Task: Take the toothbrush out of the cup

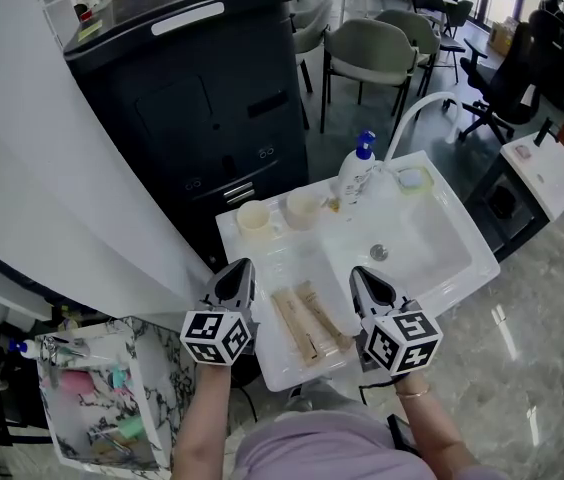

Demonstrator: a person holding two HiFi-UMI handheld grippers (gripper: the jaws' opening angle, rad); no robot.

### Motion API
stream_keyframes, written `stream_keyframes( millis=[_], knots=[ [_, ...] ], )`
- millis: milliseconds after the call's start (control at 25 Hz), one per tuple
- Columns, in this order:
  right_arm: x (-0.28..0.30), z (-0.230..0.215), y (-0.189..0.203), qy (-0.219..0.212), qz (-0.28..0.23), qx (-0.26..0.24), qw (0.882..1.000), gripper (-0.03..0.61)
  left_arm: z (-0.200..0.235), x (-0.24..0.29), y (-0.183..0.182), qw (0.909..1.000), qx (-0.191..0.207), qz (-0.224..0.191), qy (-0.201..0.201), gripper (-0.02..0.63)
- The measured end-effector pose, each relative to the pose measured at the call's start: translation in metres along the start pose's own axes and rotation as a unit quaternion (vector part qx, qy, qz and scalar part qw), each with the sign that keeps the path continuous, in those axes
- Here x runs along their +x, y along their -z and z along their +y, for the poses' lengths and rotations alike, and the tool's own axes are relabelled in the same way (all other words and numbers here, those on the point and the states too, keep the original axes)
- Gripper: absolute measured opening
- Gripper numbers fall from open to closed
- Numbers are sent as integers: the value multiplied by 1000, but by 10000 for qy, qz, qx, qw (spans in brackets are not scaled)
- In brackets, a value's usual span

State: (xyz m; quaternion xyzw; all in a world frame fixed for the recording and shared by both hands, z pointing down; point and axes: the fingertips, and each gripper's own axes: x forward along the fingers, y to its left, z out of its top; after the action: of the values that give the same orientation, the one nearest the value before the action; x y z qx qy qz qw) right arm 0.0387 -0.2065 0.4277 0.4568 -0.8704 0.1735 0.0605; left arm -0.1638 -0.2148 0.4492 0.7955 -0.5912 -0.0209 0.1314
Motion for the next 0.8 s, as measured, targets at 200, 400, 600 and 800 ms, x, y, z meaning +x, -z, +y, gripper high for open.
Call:
stream_keyframes(
  millis=[200,400,600,800],
  knots=[
    [3,-1,0,7,14,-200,9998,3,-1,1,1,10000,27,-7,-86,3],
    [7,-1,-1,-17,14,-352,9994,3,0,1,5,9999,95,55,-132,3],
    [11,0,-2,-32,37,-387,9992,3,2,3,4,9996,191,83,-168,2],
    [17,-1,-2,-50,60,-419,9991,3,5,8,7,9995,203,122,-195,2]
  ],
)
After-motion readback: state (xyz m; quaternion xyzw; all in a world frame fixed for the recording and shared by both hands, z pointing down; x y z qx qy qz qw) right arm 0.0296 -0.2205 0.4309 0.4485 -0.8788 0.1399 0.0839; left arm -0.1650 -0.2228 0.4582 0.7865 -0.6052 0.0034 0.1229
